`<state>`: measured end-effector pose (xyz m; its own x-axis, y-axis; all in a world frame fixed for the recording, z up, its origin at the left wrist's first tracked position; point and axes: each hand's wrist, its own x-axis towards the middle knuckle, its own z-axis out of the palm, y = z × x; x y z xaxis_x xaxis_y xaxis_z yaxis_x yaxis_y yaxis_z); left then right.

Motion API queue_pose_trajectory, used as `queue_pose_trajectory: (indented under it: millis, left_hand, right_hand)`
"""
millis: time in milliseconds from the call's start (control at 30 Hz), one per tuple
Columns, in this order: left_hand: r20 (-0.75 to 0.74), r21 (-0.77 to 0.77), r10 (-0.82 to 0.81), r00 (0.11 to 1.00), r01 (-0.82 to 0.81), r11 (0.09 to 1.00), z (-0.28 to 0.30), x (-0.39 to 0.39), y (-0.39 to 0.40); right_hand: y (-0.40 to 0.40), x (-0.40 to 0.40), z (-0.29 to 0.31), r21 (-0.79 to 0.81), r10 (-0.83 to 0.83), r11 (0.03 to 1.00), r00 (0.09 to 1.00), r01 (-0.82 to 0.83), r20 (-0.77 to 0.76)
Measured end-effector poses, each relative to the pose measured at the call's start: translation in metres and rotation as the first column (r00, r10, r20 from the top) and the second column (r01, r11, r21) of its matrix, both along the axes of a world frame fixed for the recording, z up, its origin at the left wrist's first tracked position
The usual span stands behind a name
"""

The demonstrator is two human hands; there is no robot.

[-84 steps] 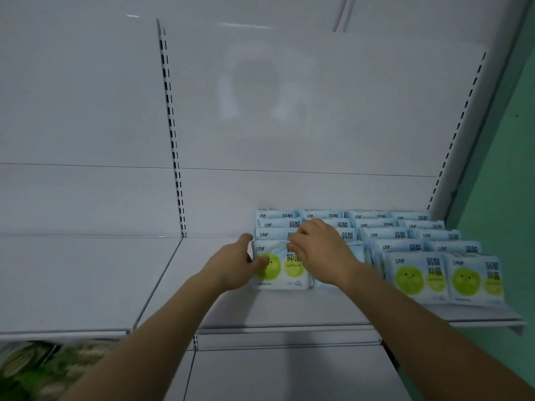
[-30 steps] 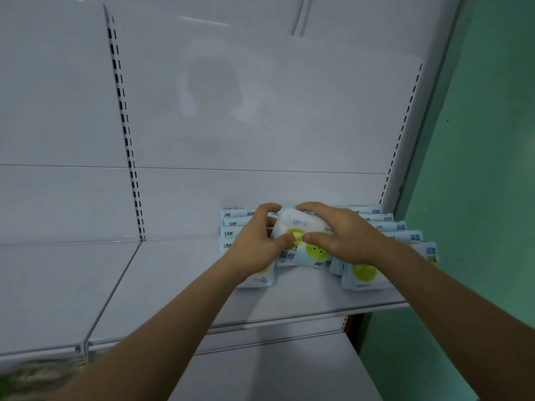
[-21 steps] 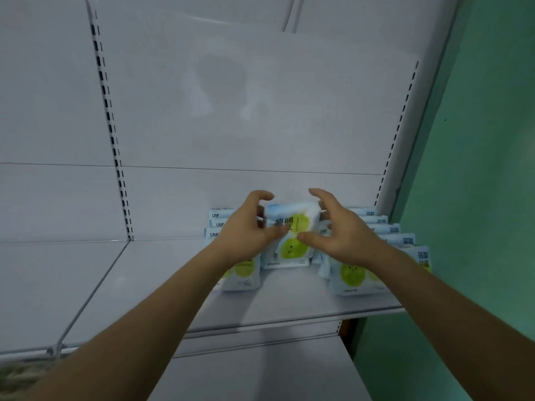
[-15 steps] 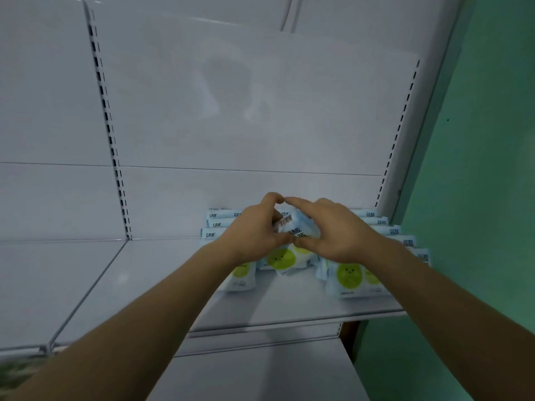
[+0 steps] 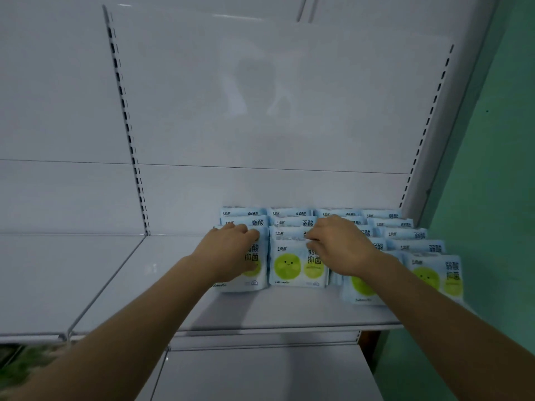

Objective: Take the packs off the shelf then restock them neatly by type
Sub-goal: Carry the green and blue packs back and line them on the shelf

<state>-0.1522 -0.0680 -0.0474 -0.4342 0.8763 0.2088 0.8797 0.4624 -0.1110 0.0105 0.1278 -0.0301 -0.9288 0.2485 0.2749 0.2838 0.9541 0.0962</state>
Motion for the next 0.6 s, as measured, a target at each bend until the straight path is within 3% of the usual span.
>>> queue_pose_trajectory:
  millis: [267, 600]
  left_hand:
    - [0.011, 0.073, -0.001, 1.0, 0.0, 0.997, -0.008, -0.001, -0.003]
    - [-0.043, 0.412, 0.103, 0.994, -0.076, 0.908, -0.001, 0.017, -0.023]
  right_hand:
    - [0.007, -0.004, 0.0, 0.039, 0.011, 0.999, 0.998, -0.014, 0.054]
    - [-0.014, -0.013, 0.014, 0.007, 0.093, 0.996, 0.961, -0.094, -0.26]
